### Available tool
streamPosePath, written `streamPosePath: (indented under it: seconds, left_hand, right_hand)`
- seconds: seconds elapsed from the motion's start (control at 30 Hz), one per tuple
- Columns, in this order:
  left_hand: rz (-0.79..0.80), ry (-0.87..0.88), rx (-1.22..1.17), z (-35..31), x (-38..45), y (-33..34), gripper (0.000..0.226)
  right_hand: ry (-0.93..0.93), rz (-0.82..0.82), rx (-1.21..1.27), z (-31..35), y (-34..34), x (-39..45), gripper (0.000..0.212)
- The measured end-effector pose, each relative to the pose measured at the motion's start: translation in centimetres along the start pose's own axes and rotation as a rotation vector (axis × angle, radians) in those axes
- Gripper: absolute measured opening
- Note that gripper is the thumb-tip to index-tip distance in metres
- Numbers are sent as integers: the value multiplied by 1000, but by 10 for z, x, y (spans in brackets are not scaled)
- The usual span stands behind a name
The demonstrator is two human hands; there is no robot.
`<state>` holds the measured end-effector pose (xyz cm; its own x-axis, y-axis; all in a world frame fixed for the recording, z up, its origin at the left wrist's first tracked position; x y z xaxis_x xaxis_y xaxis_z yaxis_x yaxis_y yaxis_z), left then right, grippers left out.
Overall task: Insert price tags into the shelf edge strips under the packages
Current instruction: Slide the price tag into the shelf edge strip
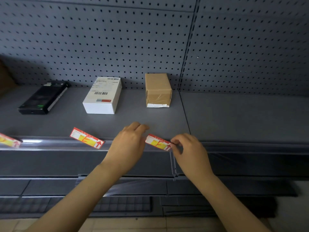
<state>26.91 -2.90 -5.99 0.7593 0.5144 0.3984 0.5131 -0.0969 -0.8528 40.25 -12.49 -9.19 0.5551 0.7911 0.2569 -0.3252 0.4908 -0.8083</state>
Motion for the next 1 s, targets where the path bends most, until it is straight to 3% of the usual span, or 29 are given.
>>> streamPosePath:
  seconds: [0.23, 0.57, 1.0]
  left_hand:
    - [12, 71, -85, -6, 3, 13, 15]
    - [7, 8, -38, 10, -11, 21, 18]
    - [-8, 49, 112, 4, -14, 28, 27]
  right_hand:
    - [-46, -52, -74, 8, 2, -6, 14]
    - [-228, -13, -200, 22, 9, 1, 21]
    - [-191, -30, -155, 19, 9, 2, 18]
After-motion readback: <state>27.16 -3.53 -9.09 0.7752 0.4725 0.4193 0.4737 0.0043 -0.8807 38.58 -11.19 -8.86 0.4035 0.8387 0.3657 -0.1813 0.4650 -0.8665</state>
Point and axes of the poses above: each hand's wrist, its own x-axis towards the middle knuckle, its own y-axis out of the palm, z = x × y, the point moved 8 cm from there along x, towards the middle knuckle, and after that the axes turned 9 degrees about y, right-handed, at the moved point
